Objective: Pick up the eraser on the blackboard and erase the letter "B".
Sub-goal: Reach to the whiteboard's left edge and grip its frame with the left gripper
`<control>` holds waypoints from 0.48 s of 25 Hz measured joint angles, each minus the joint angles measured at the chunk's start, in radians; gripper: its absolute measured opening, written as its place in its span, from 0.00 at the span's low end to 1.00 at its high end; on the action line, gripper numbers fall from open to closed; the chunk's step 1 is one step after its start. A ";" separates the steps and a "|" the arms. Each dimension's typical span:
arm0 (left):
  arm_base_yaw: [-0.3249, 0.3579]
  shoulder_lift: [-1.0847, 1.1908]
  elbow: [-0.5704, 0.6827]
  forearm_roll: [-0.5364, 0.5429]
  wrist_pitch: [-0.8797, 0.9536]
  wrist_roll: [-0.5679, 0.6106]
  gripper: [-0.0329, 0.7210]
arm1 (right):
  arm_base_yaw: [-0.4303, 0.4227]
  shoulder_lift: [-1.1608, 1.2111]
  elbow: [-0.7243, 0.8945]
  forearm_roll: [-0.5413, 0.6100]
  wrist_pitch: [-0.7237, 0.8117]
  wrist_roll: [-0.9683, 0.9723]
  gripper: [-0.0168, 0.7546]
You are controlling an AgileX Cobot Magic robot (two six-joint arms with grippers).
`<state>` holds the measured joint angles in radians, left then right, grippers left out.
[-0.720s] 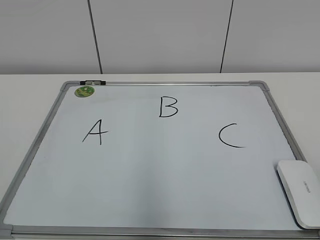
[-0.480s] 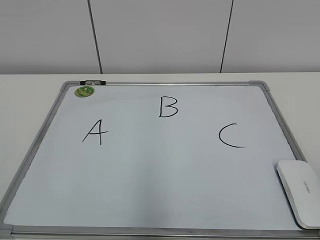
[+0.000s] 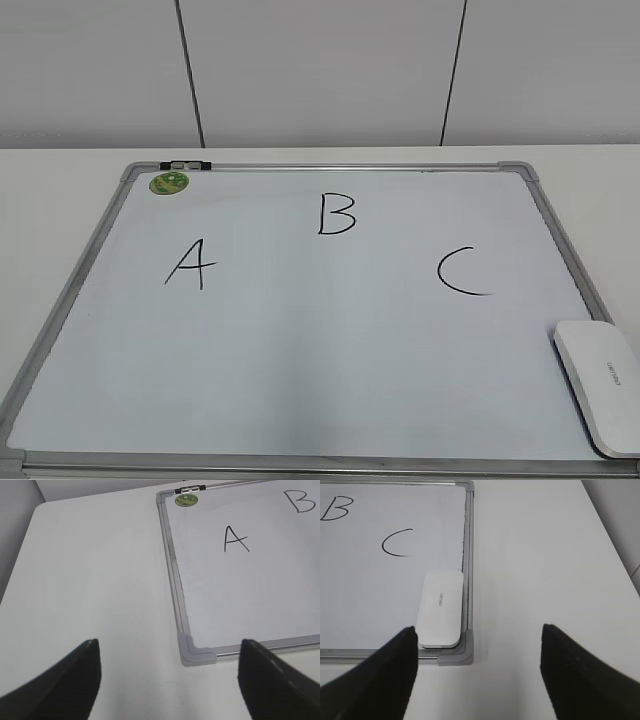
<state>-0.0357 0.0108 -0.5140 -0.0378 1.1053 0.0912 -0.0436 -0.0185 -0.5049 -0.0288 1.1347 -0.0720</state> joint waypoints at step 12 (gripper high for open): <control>0.000 0.025 -0.015 -0.021 0.000 0.000 0.85 | 0.000 0.000 0.000 0.000 0.000 0.000 0.78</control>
<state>-0.0357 0.0354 -0.5292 -0.0591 1.1053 0.0912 -0.0436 -0.0185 -0.5049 -0.0288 1.1347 -0.0720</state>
